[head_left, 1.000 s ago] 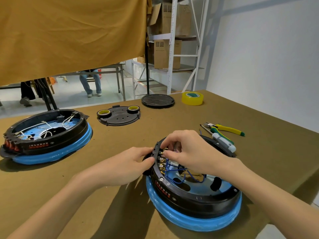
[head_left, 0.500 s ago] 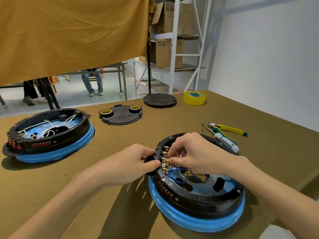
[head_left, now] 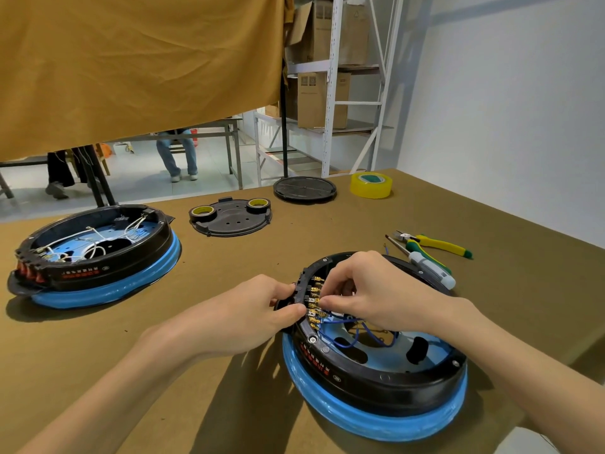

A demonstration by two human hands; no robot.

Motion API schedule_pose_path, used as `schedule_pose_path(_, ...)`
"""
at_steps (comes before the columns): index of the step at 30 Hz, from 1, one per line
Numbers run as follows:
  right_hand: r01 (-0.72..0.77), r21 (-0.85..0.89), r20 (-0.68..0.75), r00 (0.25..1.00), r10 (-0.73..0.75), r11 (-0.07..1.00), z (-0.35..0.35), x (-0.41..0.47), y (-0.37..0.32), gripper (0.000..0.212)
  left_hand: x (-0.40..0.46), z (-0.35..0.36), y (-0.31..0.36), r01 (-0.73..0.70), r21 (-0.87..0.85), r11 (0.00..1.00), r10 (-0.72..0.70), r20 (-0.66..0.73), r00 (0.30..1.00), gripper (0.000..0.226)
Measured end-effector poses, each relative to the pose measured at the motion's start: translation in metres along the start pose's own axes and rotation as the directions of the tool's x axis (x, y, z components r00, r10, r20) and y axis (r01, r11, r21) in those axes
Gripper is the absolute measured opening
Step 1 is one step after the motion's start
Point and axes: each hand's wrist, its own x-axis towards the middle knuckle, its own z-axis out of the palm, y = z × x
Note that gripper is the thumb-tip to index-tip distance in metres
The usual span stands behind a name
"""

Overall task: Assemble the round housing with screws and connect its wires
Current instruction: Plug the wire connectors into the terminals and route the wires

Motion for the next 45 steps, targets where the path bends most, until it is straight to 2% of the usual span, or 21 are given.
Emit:
schedule_pose_path(9,0.023,-0.052,0.007,1.000,-0.022,0.998,0.004,0.004,-0.011,0.014,-0.001,0.005,0.000,-0.002,0.045,0.999,0.003,-0.027,1.000,0.050)
schedule_pose_path(12,0.021,-0.086,0.015,1.000,-0.020,0.996,0.005,0.006,-0.014,0.014,-0.002,0.006,0.002,-0.015,0.022,1.000,0.015,-0.019,1.000,0.039)
schedule_pose_path(19,-0.007,-0.089,-0.003,1.000,0.007,0.996,0.006,0.003,-0.018,0.018,-0.004,0.001,0.005,0.004,-0.033,0.999,-0.004,0.002,1.000,0.031)
schedule_pose_path(25,-0.046,-0.085,-0.023,0.999,0.044,0.995,0.007,0.001,-0.019,0.019,-0.003,0.002,0.005,0.045,-0.035,0.998,-0.050,-0.163,0.985,0.026)
schedule_pose_path(28,-0.050,-0.056,-0.018,0.999,0.049,0.997,0.004,0.002,-0.018,0.019,-0.005,0.001,0.005,0.043,-0.077,0.996,-0.054,-0.144,0.988,0.020)
schedule_pose_path(35,-0.015,-0.142,0.004,1.000,0.016,0.990,0.008,0.004,-0.021,0.019,-0.004,0.004,0.002,0.041,-0.054,0.998,-0.048,-0.142,0.989,0.026)
schedule_pose_path(45,0.012,-0.109,0.017,1.000,-0.010,0.994,0.006,0.005,-0.019,0.017,-0.001,0.007,0.001,0.043,-0.065,0.997,-0.053,-0.170,0.984,0.024)
